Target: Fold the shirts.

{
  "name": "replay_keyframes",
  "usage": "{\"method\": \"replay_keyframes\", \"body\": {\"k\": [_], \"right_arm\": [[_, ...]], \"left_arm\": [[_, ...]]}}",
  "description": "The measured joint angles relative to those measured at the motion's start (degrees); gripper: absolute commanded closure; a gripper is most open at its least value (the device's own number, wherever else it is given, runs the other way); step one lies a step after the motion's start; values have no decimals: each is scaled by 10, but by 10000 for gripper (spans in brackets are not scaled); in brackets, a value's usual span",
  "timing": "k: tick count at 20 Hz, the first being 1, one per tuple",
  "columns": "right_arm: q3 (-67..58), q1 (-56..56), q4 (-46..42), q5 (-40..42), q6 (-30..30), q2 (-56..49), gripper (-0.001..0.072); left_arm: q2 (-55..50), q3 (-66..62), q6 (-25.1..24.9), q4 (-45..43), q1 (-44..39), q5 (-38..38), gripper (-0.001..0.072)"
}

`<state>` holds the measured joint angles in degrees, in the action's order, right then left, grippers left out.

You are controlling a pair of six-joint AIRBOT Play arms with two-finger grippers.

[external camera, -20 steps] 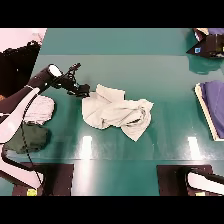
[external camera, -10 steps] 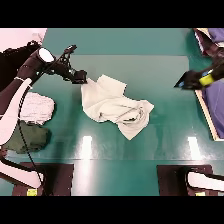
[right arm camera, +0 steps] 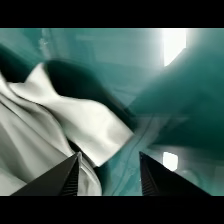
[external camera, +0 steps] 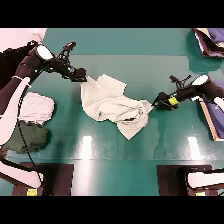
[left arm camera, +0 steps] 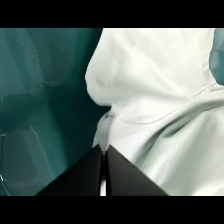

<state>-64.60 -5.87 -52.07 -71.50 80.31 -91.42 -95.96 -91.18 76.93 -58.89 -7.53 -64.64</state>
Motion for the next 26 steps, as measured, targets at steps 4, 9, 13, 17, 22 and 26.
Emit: {"method": "replay_keyframes", "body": {"k": [4,9,13,17,22,26], "right_arm": [[7,-20,4,39,-7,-12,695],[-28,-25,-9,78,-26,27,696],[-127,4,-7,82,-32,107,696],[-238,47,-6,81,-42,195,696],[-339,108,-5,69,-48,288,697],[-364,134,-5,41,-49,316,696]], "left_arm": [[0,0,0,0,0,-4,681],[44,-1,6,-8,0,5,680],[151,-1,7,-37,0,32,680],[285,-1,7,-68,0,63,680],[430,-1,9,-82,0,147,680],[464,0,22,-87,0,132,680]]}}
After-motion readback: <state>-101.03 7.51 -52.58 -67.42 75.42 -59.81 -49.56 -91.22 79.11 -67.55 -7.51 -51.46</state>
